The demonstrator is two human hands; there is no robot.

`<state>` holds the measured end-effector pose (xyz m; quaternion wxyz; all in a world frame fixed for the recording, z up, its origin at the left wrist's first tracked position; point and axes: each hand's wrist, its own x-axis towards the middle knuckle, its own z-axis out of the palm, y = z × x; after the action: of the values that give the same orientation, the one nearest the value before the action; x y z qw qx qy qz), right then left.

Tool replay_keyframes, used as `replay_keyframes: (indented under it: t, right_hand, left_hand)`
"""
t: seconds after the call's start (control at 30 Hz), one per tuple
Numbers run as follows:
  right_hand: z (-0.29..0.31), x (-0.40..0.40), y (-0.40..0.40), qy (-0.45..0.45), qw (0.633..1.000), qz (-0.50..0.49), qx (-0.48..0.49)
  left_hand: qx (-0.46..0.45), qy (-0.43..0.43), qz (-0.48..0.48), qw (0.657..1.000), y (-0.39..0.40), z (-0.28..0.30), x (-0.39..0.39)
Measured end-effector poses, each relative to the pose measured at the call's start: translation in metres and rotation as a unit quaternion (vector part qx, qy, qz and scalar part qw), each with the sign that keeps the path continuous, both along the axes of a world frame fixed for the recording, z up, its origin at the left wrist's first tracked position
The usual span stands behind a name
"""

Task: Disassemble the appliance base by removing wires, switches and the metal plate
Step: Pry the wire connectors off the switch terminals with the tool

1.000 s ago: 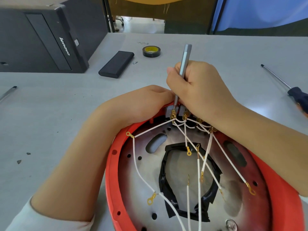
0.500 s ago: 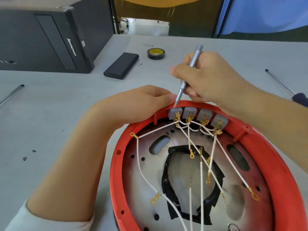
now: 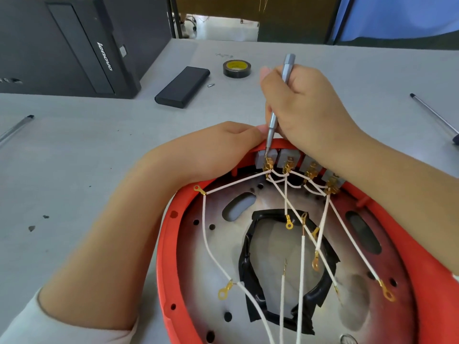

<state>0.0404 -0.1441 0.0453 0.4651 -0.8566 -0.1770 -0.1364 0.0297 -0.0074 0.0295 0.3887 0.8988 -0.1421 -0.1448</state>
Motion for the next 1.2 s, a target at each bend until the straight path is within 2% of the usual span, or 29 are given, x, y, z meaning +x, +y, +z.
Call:
replay_keyframes:
  t: [0.47, 0.77, 1.07, 1.2]
  right_hand:
    - [0.0006, 0.0027, 0.0010, 0.012, 0.999, -0.028, -0.038]
    - [0.0022, 0.0079, 0.0024, 0.083, 0.995, -0.005, -0.053]
    - [0.0005, 0.0061, 0.0001, 0.042, 0.998, -0.021, -0.030]
    - [-0.0002, 0.0082, 0.0005, 0.059, 0.997, -0.022, -0.039]
  left_hand:
    - [0.011, -0.023, 0.011, 1.000, 0.0010, -0.0015, 0.0031]
    - [0.013, -0.041, 0.012, 0.999, 0.0016, -0.0007, 0.0039]
    - [0.006, -0.029, 0.027, 0.999, 0.0009, -0.0014, 0.0038]
    - [0.013, -0.036, 0.030, 0.999, 0.0007, -0.0021, 0.0045]
